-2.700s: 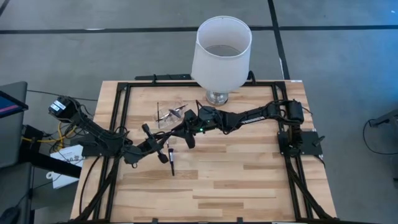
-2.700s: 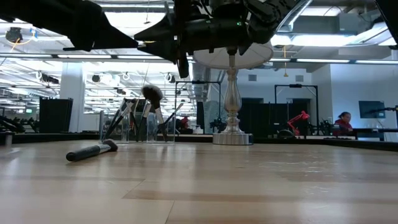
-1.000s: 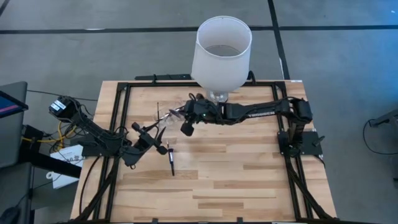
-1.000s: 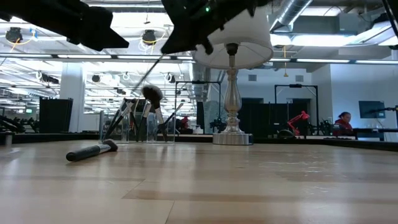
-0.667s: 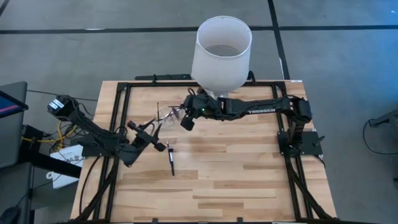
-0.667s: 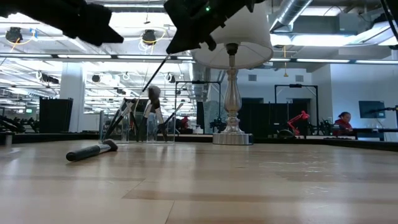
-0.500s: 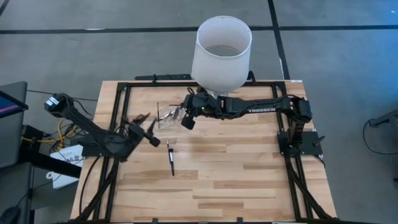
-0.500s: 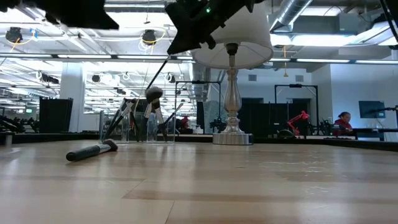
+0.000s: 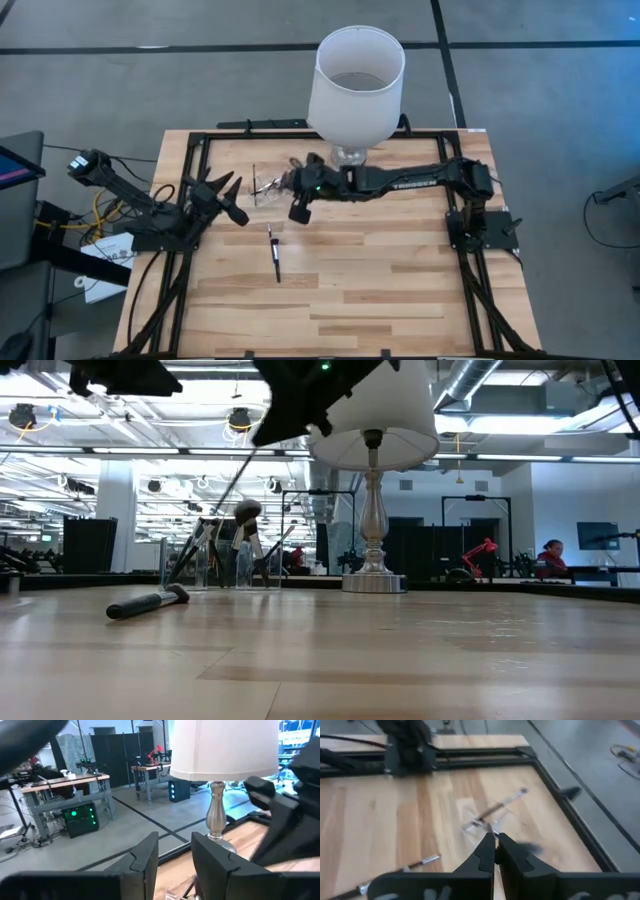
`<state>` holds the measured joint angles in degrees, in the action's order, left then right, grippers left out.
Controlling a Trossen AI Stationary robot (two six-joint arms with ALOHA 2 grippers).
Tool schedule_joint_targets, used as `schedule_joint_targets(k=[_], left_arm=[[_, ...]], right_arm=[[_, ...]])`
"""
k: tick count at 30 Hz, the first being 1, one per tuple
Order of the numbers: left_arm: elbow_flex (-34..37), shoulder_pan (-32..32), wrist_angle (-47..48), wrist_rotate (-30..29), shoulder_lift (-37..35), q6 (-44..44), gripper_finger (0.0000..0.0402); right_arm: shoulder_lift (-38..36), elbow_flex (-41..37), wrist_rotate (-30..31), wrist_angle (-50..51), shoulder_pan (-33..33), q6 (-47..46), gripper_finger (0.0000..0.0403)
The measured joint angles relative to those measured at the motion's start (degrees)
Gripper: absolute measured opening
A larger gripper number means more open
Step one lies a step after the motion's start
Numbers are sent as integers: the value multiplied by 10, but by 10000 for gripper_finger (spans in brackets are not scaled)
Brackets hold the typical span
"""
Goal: Put items in baskets/containers
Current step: Put the black eyeshadow brush into the transparent organizer
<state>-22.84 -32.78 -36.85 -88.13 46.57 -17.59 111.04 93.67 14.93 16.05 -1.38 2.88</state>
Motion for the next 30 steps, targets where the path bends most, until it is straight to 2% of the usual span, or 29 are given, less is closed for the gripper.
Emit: schedule_joint_targets(k=[4, 11, 14, 22, 30], left_arm=[[0, 6, 1, 2, 13, -1, 108], [0, 6, -1, 1, 17, -1, 108], [0, 6, -1, 1, 17, -1, 108], [2, 6, 0, 1, 19, -2, 108], [2, 6, 4, -1, 20, -2, 108]], right_arm=[[37, 38, 24, 15, 0, 18, 0], [106, 186, 36, 190, -10, 14, 0], [148, 232, 29, 227, -12, 17, 0], [232, 318, 30, 244, -29, 47, 1], [234, 327, 25, 240, -42, 51, 38]])
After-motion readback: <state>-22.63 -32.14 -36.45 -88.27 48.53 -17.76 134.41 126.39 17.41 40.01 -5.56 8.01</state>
